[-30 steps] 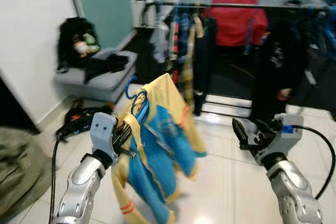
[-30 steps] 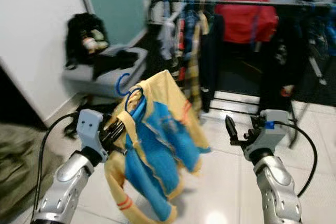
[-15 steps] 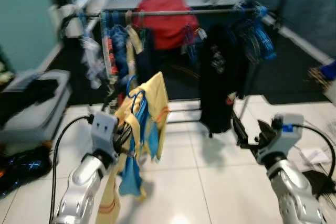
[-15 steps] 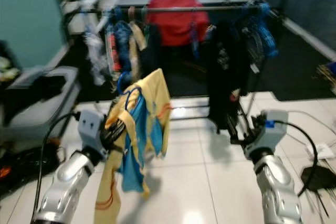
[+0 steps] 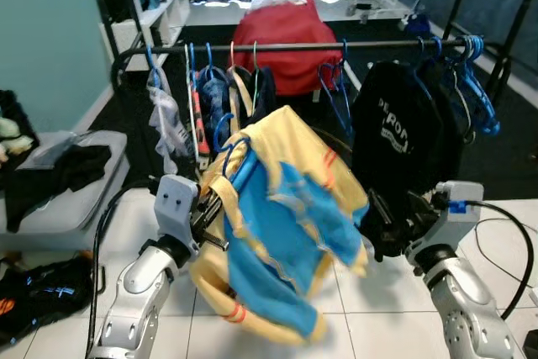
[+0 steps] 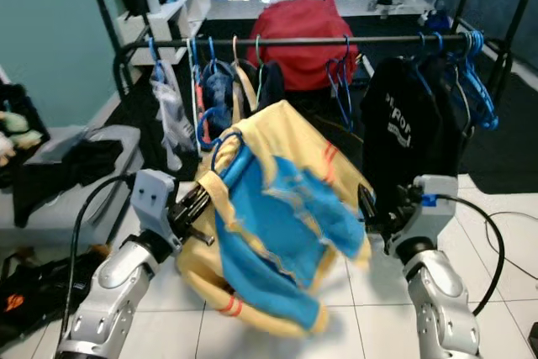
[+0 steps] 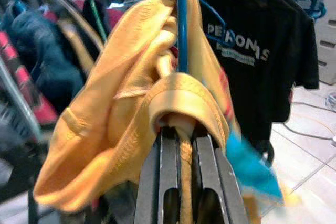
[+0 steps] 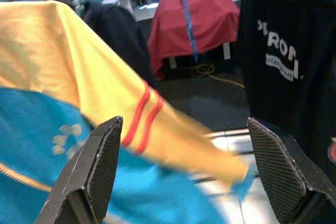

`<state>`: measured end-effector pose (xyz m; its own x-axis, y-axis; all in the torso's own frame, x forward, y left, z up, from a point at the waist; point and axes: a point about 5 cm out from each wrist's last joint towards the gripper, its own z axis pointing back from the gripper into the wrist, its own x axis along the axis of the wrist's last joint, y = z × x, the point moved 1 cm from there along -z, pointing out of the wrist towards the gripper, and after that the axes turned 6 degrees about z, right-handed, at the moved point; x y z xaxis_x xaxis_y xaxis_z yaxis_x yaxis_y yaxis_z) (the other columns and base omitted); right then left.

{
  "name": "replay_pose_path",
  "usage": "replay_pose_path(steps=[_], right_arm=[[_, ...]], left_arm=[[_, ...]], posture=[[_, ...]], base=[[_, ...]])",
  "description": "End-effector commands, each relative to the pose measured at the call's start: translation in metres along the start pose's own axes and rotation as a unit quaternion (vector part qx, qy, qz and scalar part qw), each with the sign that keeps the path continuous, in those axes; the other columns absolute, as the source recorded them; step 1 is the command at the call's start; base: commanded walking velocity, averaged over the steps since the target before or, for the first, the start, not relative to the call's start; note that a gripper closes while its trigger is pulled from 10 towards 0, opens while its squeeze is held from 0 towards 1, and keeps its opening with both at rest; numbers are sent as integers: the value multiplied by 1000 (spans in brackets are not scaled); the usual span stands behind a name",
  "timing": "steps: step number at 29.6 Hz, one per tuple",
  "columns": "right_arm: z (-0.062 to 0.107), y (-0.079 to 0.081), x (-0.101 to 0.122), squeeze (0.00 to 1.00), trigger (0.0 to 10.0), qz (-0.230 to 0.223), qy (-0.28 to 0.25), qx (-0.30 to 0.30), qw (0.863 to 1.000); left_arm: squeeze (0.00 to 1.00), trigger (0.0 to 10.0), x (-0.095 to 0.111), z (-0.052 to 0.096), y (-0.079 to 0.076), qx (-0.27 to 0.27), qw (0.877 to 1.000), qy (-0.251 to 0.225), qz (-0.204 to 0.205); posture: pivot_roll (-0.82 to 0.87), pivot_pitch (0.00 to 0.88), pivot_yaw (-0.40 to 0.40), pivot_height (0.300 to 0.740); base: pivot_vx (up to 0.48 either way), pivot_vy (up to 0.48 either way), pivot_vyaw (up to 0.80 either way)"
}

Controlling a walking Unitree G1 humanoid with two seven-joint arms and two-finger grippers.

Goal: Hang hanger

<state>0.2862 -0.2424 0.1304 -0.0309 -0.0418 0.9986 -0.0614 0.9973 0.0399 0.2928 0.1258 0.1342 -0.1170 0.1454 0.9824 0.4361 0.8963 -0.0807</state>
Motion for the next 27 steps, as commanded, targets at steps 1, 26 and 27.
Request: replay_pose_path(steps=[1, 26, 27], right_arm=[[0, 0, -1, 0, 10000, -4, 1, -2, 1000], [-1, 0, -1, 0, 10000, -4, 2, -1, 1000], [-1, 0, -1, 0, 10000, -4, 2, 0, 1000]], left_arm=[[0, 10000, 12, -4, -4, -4, 1000, -25, -7], [0, 10000, -2, -7, -35, -5, 999, 16, 34], [0, 10000, -2, -7, -35, -2, 999, 17, 34]], posture=[[-93, 0, 27, 740], [-98, 0, 30, 740], [-98, 0, 30, 740]], base=[[480, 0, 0], [115, -231, 0], [0, -446, 0]])
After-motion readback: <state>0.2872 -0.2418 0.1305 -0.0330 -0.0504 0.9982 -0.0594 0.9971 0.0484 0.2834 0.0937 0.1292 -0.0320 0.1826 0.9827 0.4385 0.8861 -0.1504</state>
